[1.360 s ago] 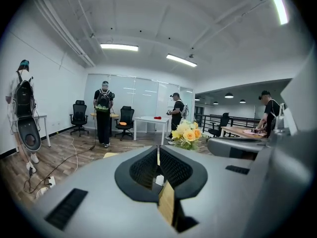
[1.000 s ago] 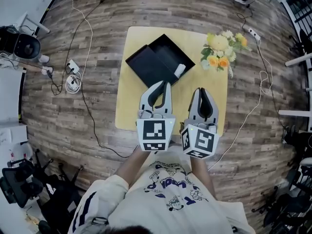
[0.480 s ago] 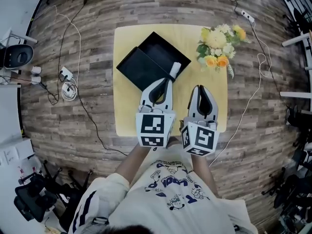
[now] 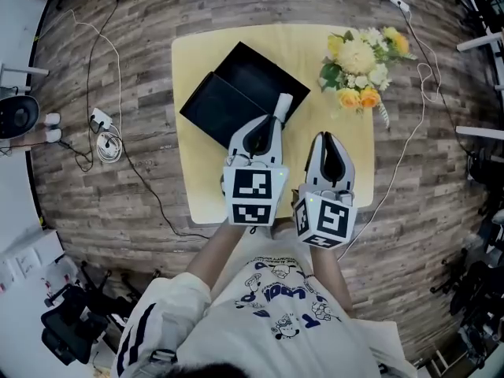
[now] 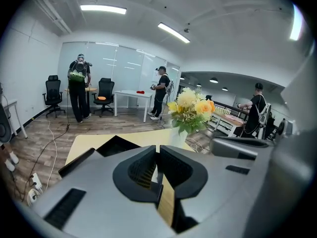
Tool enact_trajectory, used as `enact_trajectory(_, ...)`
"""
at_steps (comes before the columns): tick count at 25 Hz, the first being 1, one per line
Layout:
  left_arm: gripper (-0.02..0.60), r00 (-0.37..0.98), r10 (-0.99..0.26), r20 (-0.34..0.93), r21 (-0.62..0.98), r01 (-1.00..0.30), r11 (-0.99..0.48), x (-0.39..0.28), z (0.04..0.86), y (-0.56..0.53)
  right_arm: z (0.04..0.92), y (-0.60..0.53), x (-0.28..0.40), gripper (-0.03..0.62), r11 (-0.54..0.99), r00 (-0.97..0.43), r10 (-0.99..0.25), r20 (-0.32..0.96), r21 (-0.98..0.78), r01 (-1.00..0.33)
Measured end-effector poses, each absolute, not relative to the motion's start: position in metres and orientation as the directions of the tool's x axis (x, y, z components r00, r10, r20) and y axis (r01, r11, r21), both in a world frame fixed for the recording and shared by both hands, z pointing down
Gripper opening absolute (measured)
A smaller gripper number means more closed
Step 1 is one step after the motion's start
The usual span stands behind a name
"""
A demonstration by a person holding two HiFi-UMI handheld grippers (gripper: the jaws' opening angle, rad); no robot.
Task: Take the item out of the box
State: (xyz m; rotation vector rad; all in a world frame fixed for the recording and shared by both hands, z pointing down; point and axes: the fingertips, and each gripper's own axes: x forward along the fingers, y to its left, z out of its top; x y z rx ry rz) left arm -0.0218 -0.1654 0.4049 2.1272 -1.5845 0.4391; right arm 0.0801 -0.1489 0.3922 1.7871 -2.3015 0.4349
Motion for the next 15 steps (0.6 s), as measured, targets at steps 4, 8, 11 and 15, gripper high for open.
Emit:
enact_trajectory(4,0.026,0.313,-0.788,0.53,0.186,-0.95,-0.251,-0.021,0.416,-0.175,0.4,-0.152,0.083,0.046,0.205,-0.229,-0.909,0.348,-0.105,-0.973)
enact_trajectory(8,0.026,0.331,-0.76,0.559,0.19,-0.944,-0.271,-0.019,0.428,-0.183,0.407,-0.155,0.085,0.046,0.185,-0.21,-0.909,0.361,-0.104,-0.977)
enact_trajectory(11,0.028,0.346,-0.737,0.581,0.198,-0.938,-0.284,-0.015,0.437,-0.188,0.411,-0.156,0.086,0.046,0.173,-0.2,-0.908,0.369,-0.105,-0.979)
enact_trajectory(15,0.028,0.36,-0.704,0.612,0.205,-0.932,-0.298,-0.011,0.45,-0.195,0.416,-0.157,0.089,0.046,0.16,-0.188,-0.906,0.379,-0.104,-0.982)
